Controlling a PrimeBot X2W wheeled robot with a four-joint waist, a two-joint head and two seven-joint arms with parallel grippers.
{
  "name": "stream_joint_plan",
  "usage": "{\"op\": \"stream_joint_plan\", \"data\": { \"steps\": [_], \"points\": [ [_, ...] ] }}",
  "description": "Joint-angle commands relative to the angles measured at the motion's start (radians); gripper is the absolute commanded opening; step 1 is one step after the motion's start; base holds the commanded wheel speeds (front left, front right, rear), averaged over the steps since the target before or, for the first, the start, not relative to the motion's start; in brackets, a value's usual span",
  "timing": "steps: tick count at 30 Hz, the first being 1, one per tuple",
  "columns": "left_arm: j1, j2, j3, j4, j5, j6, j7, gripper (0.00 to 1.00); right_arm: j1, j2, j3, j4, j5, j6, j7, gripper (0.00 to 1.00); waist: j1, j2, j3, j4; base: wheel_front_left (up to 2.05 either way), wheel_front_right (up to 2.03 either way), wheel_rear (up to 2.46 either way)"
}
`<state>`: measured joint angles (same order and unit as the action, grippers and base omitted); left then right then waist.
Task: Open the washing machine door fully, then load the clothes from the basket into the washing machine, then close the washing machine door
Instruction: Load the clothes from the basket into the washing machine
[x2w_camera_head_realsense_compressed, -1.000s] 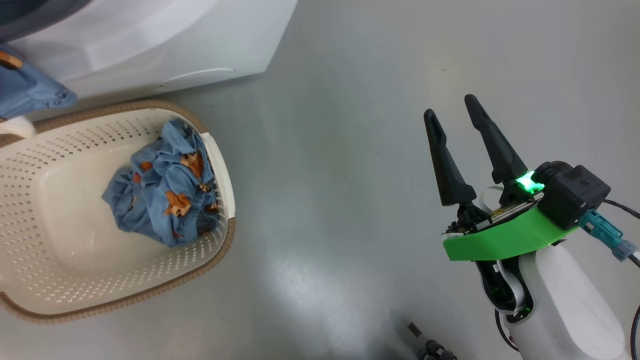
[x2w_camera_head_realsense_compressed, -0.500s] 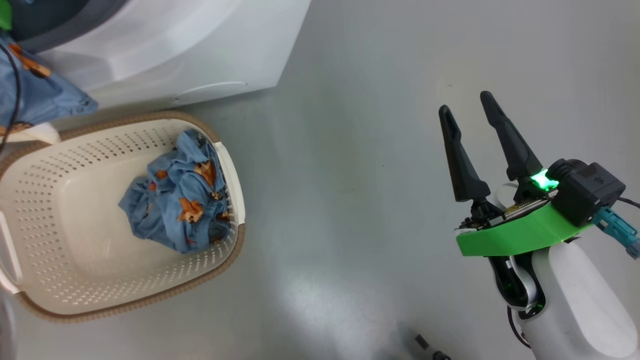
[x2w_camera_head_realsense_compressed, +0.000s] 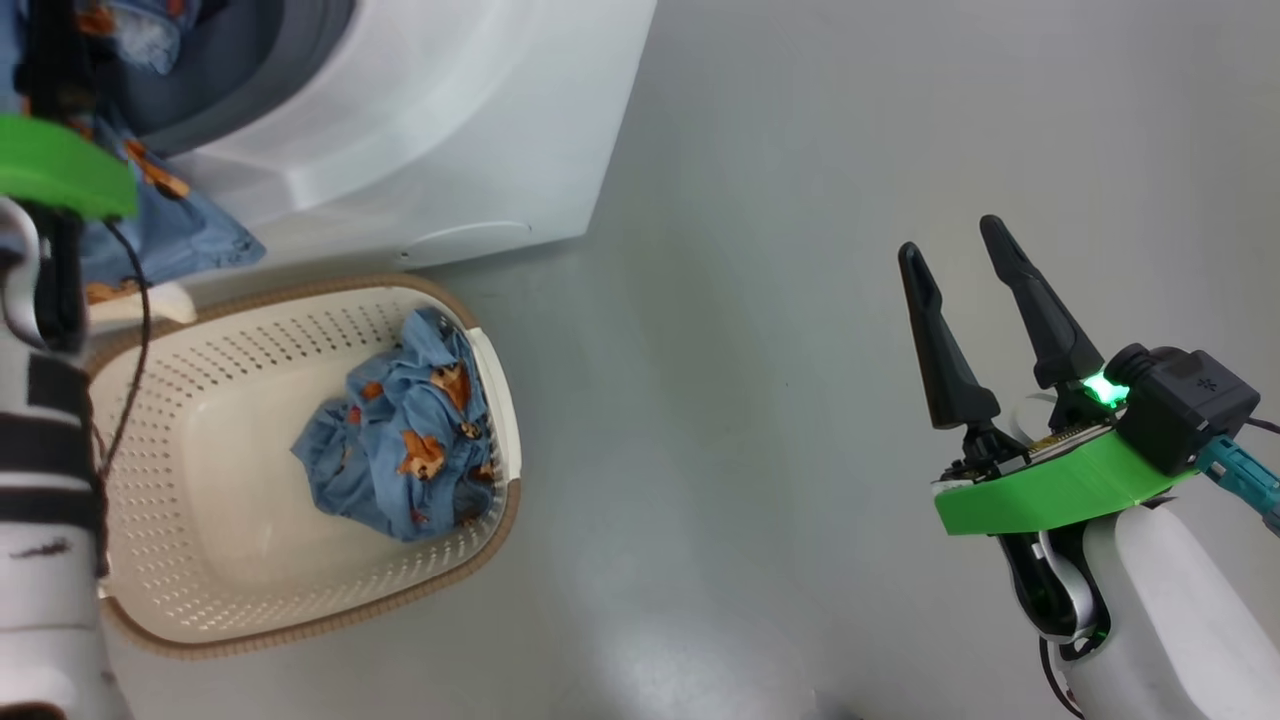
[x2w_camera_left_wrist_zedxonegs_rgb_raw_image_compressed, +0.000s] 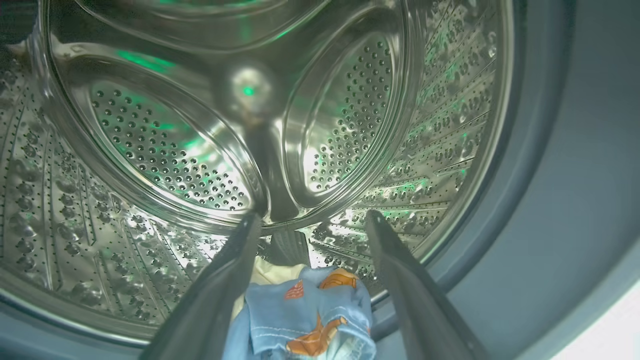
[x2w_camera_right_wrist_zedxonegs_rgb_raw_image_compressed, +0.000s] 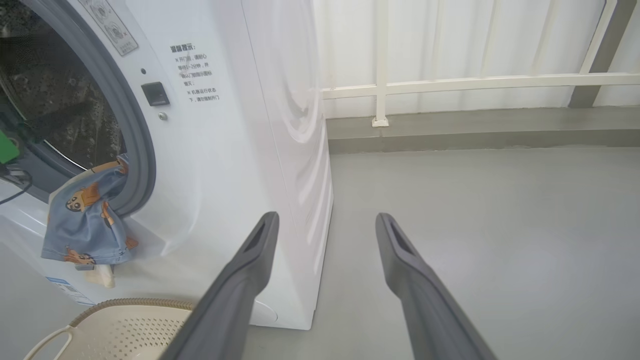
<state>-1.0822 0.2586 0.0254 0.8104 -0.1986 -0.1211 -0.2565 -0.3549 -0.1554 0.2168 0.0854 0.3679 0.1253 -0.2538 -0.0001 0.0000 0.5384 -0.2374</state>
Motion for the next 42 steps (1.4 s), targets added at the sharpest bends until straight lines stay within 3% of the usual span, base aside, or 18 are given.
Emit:
{"op": "stream_joint_plan", "data": {
  "steps": [1, 17, 42],
  "points": [
    [0.039, 0.034, 0.027, -0.05, 0.01, 0.006, -0.005, 1.0, 0.033, -0.012, 0.007, -0.02, -0.01, 0.005, -0.008, 1.0, 0.0001, 0.0, -0.031, 0.009, 0.0, 0.0, 0.0],
    [0.374, -0.064, 0.122, -0.241, 0.041, -0.006, -0.005, 1.0, 0.116, -0.062, -0.011, 0.006, 0.002, 0.005, -0.008, 1.0, 0.0001, 0.0, -0.188, 0.044, 0.0, 0.0, 0.0],
    [0.824, -0.164, 0.21, -0.493, 0.06, -0.009, -0.005, 1.0, 0.256, -0.107, -0.033, 0.019, 0.007, 0.005, -0.008, 1.0, 0.0001, 0.0, -0.377, 0.082, 0.0, 0.0, 0.0]
  ]
}}
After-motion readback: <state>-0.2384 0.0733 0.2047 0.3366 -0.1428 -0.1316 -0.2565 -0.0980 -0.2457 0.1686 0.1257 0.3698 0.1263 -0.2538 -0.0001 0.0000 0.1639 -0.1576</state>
